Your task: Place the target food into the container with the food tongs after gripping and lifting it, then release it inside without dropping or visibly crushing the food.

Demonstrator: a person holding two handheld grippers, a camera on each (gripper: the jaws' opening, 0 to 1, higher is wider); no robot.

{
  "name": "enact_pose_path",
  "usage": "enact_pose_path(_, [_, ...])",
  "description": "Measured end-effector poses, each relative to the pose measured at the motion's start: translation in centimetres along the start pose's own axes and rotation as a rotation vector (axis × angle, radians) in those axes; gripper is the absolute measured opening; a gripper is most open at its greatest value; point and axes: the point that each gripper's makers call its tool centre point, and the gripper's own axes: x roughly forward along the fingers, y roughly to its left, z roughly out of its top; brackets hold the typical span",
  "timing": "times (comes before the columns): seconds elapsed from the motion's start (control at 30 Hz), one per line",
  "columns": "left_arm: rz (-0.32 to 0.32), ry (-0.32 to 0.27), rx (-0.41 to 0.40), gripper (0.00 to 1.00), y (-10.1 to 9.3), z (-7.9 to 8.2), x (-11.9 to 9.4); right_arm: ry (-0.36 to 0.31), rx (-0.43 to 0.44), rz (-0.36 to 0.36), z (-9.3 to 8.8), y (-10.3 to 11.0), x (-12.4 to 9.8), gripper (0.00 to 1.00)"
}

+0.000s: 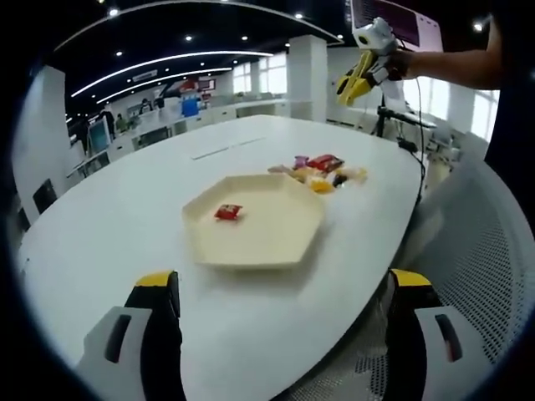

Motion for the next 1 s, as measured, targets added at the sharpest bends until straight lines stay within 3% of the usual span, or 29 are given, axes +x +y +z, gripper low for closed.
enact_pose_path(0.57, [-0.010,0.006,0.002,0.99,-0.1,-0.2,0.0,0.008,-0.020,-0.008,-1.2,0.3,1.3,0.24])
enact_pose_path(1.0, [-0.011,-0.009,-0.014,0.99,0.0,0.1,-0.1,0.018,0.019,-0.032,-2.6,-0.1,1.6,0.25])
